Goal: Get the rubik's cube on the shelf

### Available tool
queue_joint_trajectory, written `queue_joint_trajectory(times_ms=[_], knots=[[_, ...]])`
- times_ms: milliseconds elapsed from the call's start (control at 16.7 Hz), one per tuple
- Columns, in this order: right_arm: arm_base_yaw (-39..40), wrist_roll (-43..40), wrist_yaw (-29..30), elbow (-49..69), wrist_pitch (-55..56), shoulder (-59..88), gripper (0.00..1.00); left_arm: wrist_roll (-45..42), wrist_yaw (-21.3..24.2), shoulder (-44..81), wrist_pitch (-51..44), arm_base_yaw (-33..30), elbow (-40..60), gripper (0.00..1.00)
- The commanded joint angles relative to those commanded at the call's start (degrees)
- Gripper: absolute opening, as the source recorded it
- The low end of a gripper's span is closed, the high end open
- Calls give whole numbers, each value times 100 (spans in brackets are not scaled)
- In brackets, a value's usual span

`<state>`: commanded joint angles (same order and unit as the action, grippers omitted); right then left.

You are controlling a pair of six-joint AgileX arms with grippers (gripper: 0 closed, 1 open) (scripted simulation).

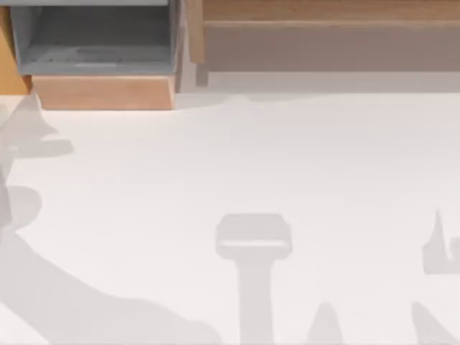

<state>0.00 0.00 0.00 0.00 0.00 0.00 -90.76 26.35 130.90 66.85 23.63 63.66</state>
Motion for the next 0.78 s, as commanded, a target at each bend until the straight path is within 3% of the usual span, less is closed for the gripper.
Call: queue_joint_trajectory(times_ms=[540, 780], knots=[[0, 0, 0, 0, 0, 0, 100, 1, -112, 285, -299, -109, 592, 100], [0, 0, 0, 0, 0, 0, 100, 1, -112, 285, -299, -109, 592, 70]])
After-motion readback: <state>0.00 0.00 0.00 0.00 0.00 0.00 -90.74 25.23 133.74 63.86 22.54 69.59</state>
